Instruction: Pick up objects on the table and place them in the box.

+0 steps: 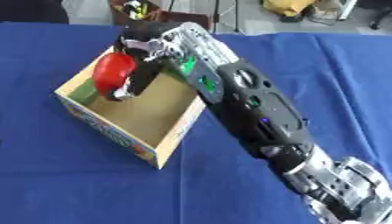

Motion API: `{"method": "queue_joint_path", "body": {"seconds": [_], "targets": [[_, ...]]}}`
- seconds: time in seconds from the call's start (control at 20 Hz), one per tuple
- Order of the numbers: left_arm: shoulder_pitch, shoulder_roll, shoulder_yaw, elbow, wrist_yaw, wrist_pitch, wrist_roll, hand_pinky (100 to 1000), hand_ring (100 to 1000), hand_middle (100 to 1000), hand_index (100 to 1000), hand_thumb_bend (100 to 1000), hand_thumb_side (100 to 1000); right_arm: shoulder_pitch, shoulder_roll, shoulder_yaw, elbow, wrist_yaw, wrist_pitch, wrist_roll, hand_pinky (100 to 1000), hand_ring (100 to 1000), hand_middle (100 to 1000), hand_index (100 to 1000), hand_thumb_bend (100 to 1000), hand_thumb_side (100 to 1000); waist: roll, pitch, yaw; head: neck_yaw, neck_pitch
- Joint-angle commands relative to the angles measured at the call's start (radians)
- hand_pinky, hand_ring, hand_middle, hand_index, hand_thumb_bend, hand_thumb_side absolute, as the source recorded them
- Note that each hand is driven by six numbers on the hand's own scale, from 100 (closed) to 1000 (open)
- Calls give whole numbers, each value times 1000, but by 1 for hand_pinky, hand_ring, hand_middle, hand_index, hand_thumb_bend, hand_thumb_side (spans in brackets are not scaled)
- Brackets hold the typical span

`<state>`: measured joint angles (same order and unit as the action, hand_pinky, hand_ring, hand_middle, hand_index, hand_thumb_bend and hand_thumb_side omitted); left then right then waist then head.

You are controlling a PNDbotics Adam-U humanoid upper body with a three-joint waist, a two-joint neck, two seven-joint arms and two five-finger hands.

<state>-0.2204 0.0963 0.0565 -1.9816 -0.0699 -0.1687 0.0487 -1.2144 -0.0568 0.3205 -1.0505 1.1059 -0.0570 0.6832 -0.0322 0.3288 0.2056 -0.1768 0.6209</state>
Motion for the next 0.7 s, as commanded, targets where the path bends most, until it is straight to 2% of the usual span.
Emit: {"method": "queue_joint_path", "body": {"seconds": [0.05, 0.25, 0.4, 0.6, 0.65, 0.7], "targets": [[-12, 8, -3, -18, 5, -1, -3, 283, 544, 598, 729, 100, 947, -30, 12, -8, 63, 51, -35, -12, 433, 580, 480, 544, 100, 650, 6, -15, 4, -2, -12], [-12, 7, -4, -18, 5, 0, -4, 283, 544, 598, 729, 100, 948, -55, 26, -45, 157, 92, -77, 5, 461, 603, 514, 553, 100, 630, 4, -14, 3, 3, -2], [-12, 8, -4, -18, 4, 0, -5, 283, 544, 599, 729, 100, 948, -77, 32, -65, 203, 105, -104, -11, 466, 610, 542, 577, 100, 630, 3, -13, 2, 4, -1], [-9, 7, -4, -18, 4, 1, -5, 282, 544, 599, 729, 100, 948, -82, 35, -71, 219, 122, -122, -26, 514, 659, 633, 673, 100, 622, 5, -14, 1, 6, -1], [-8, 7, -3, -18, 3, 1, -5, 282, 544, 599, 729, 100, 948, -81, 34, -72, 220, 127, -125, -27, 546, 692, 684, 733, 266, 634, 6, -14, 1, 7, -2], [-8, 7, -4, -18, 3, 1, -5, 282, 544, 599, 729, 100, 948, -80, 34, -72, 222, 133, -128, -23, 563, 708, 708, 756, 367, 636, 7, -14, 1, 7, -3]]}}
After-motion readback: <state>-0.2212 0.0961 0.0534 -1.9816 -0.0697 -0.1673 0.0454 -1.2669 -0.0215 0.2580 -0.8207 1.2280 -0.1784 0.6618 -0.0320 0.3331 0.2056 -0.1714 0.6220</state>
